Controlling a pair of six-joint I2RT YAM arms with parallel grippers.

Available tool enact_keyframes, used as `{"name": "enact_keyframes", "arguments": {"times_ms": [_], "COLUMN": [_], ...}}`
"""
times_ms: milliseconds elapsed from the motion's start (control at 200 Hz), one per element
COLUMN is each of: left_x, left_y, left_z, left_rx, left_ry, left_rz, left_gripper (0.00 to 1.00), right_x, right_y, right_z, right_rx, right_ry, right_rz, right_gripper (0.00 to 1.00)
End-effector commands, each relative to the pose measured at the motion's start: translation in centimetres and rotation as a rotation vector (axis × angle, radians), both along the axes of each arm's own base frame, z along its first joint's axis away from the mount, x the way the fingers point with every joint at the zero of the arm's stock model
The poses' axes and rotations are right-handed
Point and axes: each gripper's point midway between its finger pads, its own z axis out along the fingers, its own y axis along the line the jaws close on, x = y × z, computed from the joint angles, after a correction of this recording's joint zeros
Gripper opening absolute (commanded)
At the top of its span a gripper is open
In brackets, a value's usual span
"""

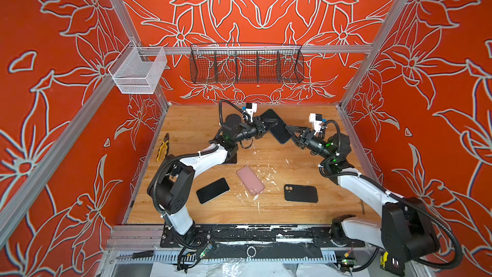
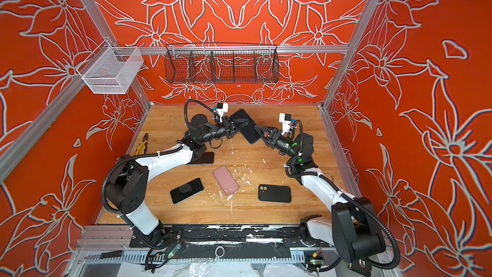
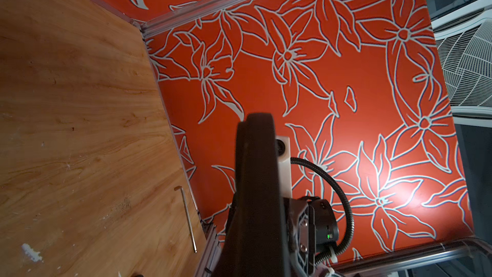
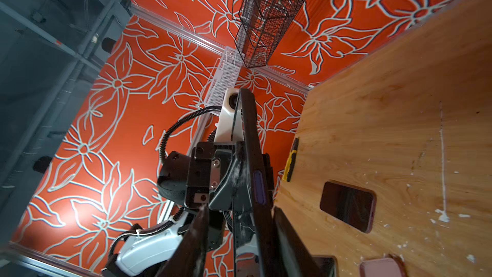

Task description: Put the phone into the phone case

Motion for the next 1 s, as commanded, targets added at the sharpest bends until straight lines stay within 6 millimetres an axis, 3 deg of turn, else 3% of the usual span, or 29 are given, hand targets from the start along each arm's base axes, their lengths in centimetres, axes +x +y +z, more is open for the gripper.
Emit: {"name": "enact_keyframes", "arguments": {"times_ms": [0, 120, 290, 445, 595, 741, 866, 996], "left_x": [-2.3, -4.9, -7.1, -7.9, -8.6, -8.8, -8.7, -8.8], "left_y": [1.0, 0.7, 1.2, 1.3, 1.2, 1.1, 1.0, 1.0], "left_z": [3.3, 3.2, 2.2, 2.7, 3.6, 3.9, 3.8, 3.9], "left_rx": [0.038, 0.124, 0.223, 0.215, 0.190, 0.175, 0.168, 0.168], "left_ry": [-0.105, -0.122, -0.144, -0.175, -0.210, -0.215, -0.210, -0.213], "left_rz": [-0.188, -0.392, -0.491, -0.523, -0.545, -0.550, -0.550, -0.547], "left_gripper": [0.00, 0.00, 0.00, 0.00, 0.00, 0.00, 0.00, 0.00], "right_x": [-2.8, -4.3, -5.4, -5.8, -5.6, -6.0, -6.3, -6.4], "right_y": [0.1, 0.7, 0.6, 0.8, 1.4, 3.5, 4.9, 5.1], "right_z": [3.2, 2.9, 2.7, 3.0, 2.1, 1.0, 1.0, 1.2], "right_rx": [-0.044, -0.118, -0.238, -0.268, -0.264, -0.255, -0.243, -0.226], "right_ry": [-0.132, -0.148, -0.180, -0.196, -0.176, -0.165, -0.176, -0.180], "right_rz": [0.168, 0.258, 0.257, 0.286, 0.320, 0.400, 0.436, 0.442], "right_gripper": [0.46, 0.50, 0.55, 0.56, 0.56, 0.56, 0.50, 0.36]}}
